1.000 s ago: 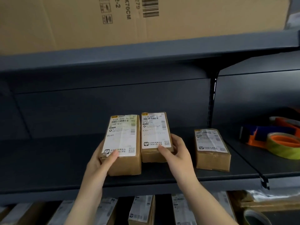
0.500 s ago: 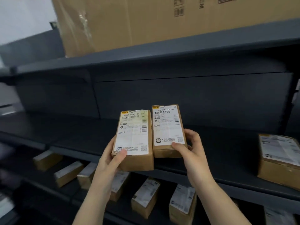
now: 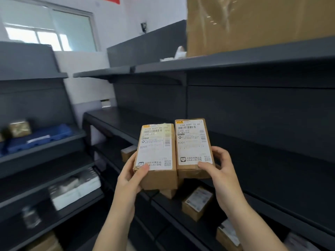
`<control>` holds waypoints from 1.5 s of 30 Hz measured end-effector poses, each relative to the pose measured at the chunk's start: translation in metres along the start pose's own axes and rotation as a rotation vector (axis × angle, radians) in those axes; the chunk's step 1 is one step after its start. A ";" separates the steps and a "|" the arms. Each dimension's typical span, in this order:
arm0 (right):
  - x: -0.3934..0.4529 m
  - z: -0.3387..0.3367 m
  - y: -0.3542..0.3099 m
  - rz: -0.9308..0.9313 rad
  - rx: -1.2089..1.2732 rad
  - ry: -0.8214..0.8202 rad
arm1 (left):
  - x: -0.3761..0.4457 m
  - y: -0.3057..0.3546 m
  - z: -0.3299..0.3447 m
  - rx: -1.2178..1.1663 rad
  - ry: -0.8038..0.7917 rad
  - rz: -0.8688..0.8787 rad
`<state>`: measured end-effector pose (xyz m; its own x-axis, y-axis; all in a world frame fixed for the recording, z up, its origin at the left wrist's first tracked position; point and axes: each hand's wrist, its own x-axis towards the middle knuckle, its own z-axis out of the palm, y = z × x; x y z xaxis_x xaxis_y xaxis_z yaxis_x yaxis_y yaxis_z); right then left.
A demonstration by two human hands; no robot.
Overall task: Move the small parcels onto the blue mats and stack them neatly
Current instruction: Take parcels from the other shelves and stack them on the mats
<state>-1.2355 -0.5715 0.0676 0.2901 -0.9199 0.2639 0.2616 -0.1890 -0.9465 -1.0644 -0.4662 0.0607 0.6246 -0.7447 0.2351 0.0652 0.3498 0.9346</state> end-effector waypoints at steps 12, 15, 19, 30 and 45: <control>0.022 0.182 0.044 0.097 0.184 -0.233 | 0.027 0.042 -0.166 0.102 0.290 0.151; 0.025 0.221 0.052 0.104 0.203 -0.292 | 0.035 0.049 -0.203 0.124 0.345 0.171; 0.032 0.269 0.067 0.122 0.229 -0.364 | 0.042 0.055 -0.246 0.155 0.417 0.179; 0.056 0.408 0.125 0.240 0.273 -0.619 | 0.072 0.056 -0.350 0.225 0.715 0.175; 0.134 0.577 0.185 0.351 0.302 -0.924 | 0.158 0.057 -0.436 0.271 1.065 0.227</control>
<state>-0.6169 -0.5311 0.0353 0.9552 -0.2597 0.1420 0.2088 0.2510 -0.9452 -0.6226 -0.3164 0.0354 0.9558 0.2323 0.1802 -0.2251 0.1842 0.9568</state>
